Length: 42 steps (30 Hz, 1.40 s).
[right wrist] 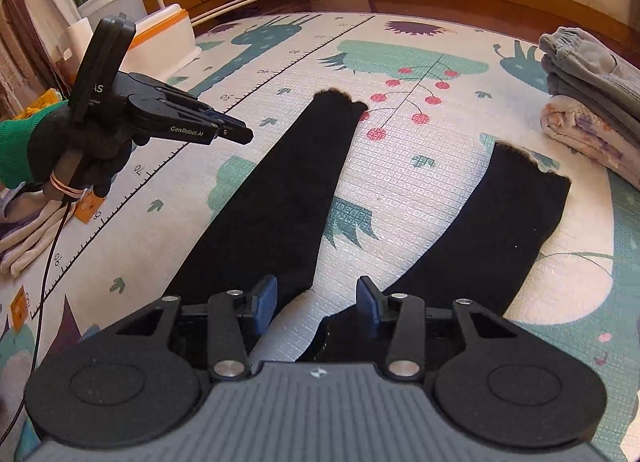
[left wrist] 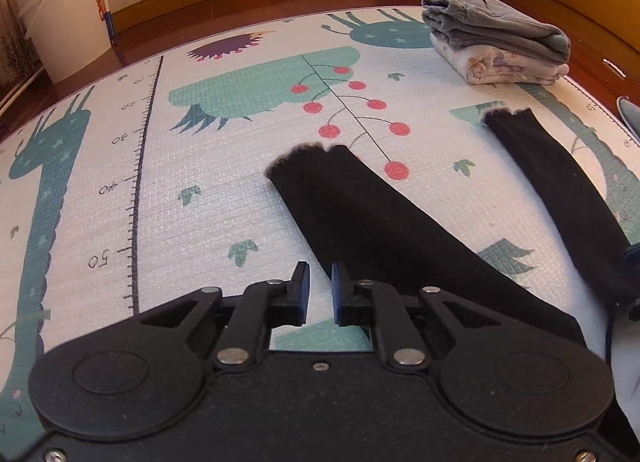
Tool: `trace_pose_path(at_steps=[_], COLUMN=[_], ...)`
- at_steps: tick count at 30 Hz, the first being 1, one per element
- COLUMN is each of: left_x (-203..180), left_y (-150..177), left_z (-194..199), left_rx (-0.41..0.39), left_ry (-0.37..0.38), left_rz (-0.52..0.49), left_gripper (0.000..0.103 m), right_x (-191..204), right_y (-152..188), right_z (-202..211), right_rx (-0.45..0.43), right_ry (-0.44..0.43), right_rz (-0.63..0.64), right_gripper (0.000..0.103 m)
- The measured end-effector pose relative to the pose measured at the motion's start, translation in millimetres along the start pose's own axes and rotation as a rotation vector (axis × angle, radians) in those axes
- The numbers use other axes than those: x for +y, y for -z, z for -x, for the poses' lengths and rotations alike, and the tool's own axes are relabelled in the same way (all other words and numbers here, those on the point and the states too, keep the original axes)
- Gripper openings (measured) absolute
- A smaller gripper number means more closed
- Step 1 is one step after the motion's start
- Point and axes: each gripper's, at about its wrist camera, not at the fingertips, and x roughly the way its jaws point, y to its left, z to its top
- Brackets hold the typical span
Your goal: Fold clothes
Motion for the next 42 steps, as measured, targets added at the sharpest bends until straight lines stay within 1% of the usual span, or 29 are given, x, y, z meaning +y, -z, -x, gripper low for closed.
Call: trace_pose_path(at_steps=[3, 6, 9, 10, 11, 12, 13, 15, 16, 17, 20, 22, 23, 25, 26, 27, 28, 29, 30, 31, 32, 33, 34, 36, 38, 39, 40, 42], left_x=[-27, -53, -83, -94, -104, -113, -120, -126, -127, -127, -128, -133, -135, -139, -140, -143, -147, -150, -152, -155, -159, -164, -170, -190, -217, -231, -243, -262], left_y=[27, 49, 71, 79, 88, 97, 107, 122, 123, 121, 114, 106, 101, 93, 92, 92, 92, 92, 92, 95, 96, 96, 97, 106, 121, 129, 139, 154], left_z=[22, 40, 50, 52, 56, 57, 54, 56, 58, 59, 65, 71, 72, 75, 75, 72, 68, 65, 64, 73, 83, 91, 98, 104, 103, 101, 102, 101], left_rx=[0.011, 0.013, 0.033, 0.039, 0.049, 0.07, 0.108, 0.076, 0.08, 0.092, 0.06, 0.034, 0.028, 0.022, 0.019, 0.025, 0.034, 0.042, 0.042, 0.005, -0.034, -0.071, -0.093, -0.11, -0.125, -0.138, -0.175, -0.241], left_ry=[0.124, 0.257, 0.375, 0.417, 0.441, 0.451, 0.441, 0.418, 0.406, 0.401, 0.421, 0.46, 0.491, 0.555, 0.57, 0.567, 0.561, 0.555, 0.543, 0.538, 0.543, 0.549, 0.576, 0.609, 0.573, 0.545, 0.506, 0.432], left_rz=[-0.02, -0.045, -0.074, -0.093, -0.13, -0.171, -0.205, -0.255, -0.27, -0.264, -0.237, -0.226, -0.207, -0.157, -0.128, -0.113, -0.102, -0.091, -0.095, -0.12, -0.16, -0.203, -0.251, -0.386, -0.582, -0.69, -0.807, -0.992], left_gripper=[0.008, 0.008, 0.008, 0.008, 0.008, 0.008, 0.008, 0.009, 0.009, 0.009, 0.009, 0.009, 0.01, 0.025, 0.049, 0.065, 0.065, 0.065, 0.062, 0.06, 0.057, 0.057, 0.057, 0.057, 0.055, 0.045, 0.041, 0.039], right_x=[4, 6, 5, 4, 4, 4, 4, 4, 3, 1, -17, -34, -45, -69, -83, -98, -113, -122, -130, -133, -135, -137, -138, -140, -145, -147, -147, -145], right_y=[15, 26, 34, 36, 37, 40, 42, 43, 42, 42, 33, 26, 24, 19, 19, 19, 19, 19, 20, 19, 20, 21, 23, 24, 23, 22, 19, 11], right_z=[22, 34, 30, 28, 26, 23, 19, 15, 14, 13, 11, 9, 7, 2, -3, -9, -14, -17, -19, -17, -14, -11, -8, -11, -23, -29, -31, -35], right_rx=[-0.028, -0.043, -0.019, -0.011, -0.005, -0.003, -0.001, -0.003, -0.007, -0.011, -0.039, -0.059, -0.062, -0.062, -0.058, -0.052, -0.046, -0.044, -0.043, -0.053, -0.056, -0.057, -0.057, -0.033, -0.001, 0.004, -0.004, 0.005], right_ry=[0.012, 0.013, 0.019, 0.019, 0.019, 0.021, 0.022, 0.019, 0.015, 0.011, 0.01, 0.014, 0.025, 0.054, 0.064, 0.073, 0.082, 0.091, 0.1, 0.111, 0.105, 0.092, 0.079, 0.073, 0.059, 0.048, 0.045, 0.048], right_rz=[0.045, 0.064, 0.063, 0.064, 0.063, 0.065, 0.076, 0.094, 0.094, 0.094, 0.03, -0.02, -0.057, -0.137, -0.194, -0.257, -0.32, -0.357, -0.385, -0.398, -0.405, -0.411, -0.417, -0.414, -0.444, -0.463, -0.464, -0.432], right_gripper=[0.044, 0.044, 0.043, 0.043, 0.043, 0.043, 0.043, 0.043, 0.043, 0.042, 0.042, 0.042, 0.042, 0.044, 0.044, 0.045, 0.046, 0.046, 0.046, 0.046, 0.046, 0.048, 0.053, 0.055, 0.055, 0.057, 0.058, 0.057])
